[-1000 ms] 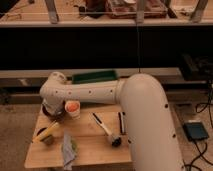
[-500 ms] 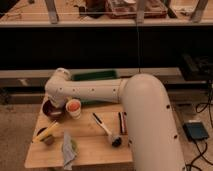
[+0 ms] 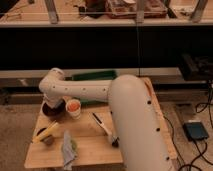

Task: Wipe purple bowl with sponge

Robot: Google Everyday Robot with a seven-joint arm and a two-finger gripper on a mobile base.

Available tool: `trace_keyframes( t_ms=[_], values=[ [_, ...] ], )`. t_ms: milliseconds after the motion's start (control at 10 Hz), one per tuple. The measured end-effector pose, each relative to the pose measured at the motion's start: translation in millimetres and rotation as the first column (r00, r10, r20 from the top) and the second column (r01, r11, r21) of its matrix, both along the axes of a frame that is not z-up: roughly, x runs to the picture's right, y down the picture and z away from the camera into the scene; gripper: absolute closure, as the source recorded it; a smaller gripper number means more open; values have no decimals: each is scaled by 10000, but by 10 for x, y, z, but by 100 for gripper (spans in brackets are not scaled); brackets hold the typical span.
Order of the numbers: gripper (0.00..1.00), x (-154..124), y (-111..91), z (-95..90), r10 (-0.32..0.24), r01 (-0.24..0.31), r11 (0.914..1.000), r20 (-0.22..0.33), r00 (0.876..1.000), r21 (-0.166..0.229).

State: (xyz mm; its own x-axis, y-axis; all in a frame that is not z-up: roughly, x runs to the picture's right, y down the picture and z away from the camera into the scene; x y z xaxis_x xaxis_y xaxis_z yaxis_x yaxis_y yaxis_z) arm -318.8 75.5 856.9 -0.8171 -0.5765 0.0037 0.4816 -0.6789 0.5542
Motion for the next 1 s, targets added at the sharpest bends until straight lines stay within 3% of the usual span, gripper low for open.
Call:
trace_keyframes(
  t_ms=[500, 1000],
  values=[
    [97, 88, 201, -179, -303, 316, 9991, 451, 9985, -285],
    [97, 307, 297, -442, -674, 678, 9977, 596, 9959, -47]
  ],
)
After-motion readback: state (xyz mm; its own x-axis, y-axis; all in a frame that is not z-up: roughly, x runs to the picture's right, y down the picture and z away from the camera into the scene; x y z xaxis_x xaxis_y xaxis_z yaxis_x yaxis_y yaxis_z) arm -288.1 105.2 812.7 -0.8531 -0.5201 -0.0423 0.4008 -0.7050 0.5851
